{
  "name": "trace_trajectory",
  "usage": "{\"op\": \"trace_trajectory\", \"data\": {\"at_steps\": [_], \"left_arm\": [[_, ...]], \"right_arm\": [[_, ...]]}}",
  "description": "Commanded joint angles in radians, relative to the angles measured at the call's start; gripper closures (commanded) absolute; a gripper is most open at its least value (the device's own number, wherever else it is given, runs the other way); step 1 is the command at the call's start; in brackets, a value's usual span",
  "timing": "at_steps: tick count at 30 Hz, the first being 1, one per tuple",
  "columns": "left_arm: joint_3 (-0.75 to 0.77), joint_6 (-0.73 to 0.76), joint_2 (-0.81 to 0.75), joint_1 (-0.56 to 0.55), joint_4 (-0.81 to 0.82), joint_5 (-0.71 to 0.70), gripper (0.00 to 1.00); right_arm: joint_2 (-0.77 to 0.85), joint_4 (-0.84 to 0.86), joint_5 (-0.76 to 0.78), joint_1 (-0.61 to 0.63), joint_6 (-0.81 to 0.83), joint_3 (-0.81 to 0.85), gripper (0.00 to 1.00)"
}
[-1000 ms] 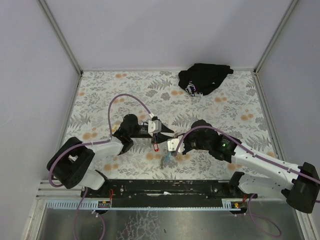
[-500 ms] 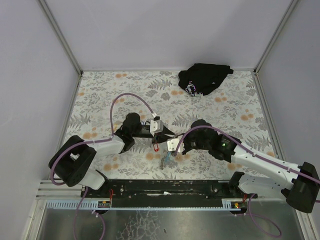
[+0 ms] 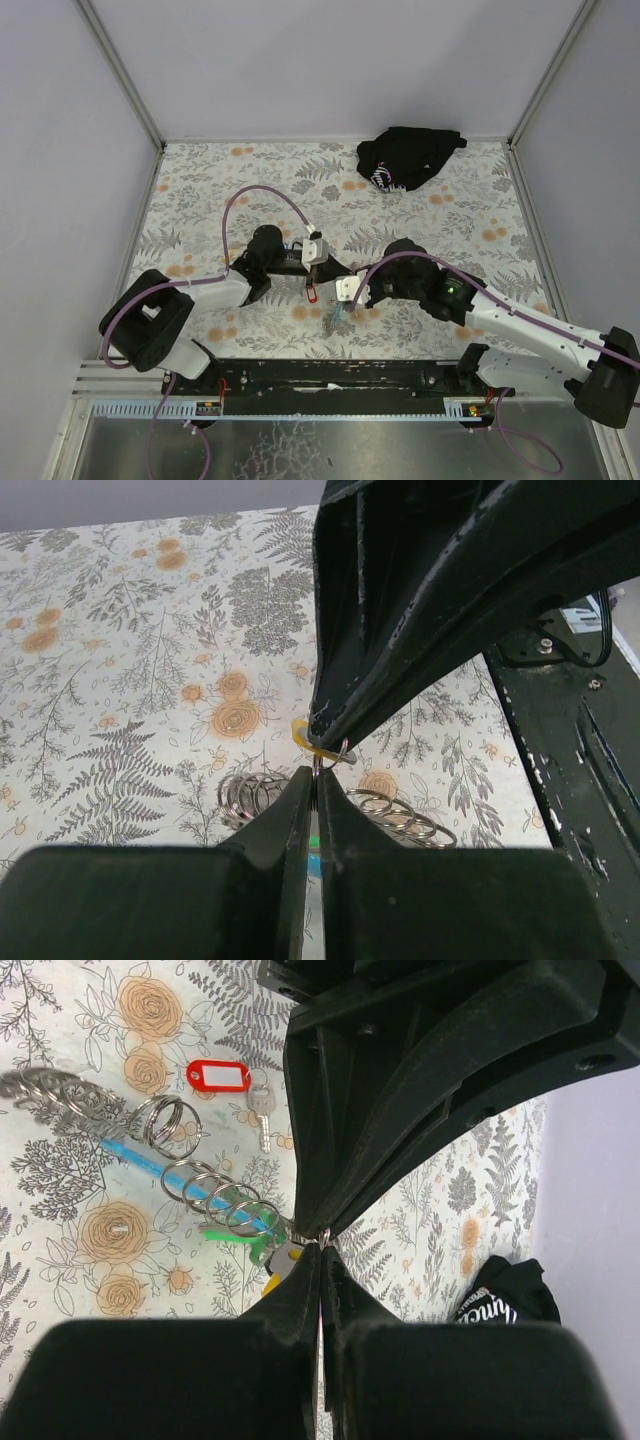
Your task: Put the keys on the keyring
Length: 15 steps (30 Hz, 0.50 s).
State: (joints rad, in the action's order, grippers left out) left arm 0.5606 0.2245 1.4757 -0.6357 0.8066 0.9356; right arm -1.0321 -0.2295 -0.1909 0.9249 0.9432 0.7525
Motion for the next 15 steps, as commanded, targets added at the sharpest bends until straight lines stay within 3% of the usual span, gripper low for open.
{"op": "trace_trajectory", "data": {"at_steps": [1, 15], "left_arm": [[-0.011, -0.109, 0.013, 0.011, 0.120, -0.087, 1.00], [-0.087, -0.468, 0.062, 0.020, 0.401, -0.300, 1.00]], "right_arm": [[0.054, 0.025, 0.045, 0.011, -0.036, -0.008, 1.00], [0.061, 0.148, 0.092, 0.030, -0.116, -0.168, 1.00]]}}
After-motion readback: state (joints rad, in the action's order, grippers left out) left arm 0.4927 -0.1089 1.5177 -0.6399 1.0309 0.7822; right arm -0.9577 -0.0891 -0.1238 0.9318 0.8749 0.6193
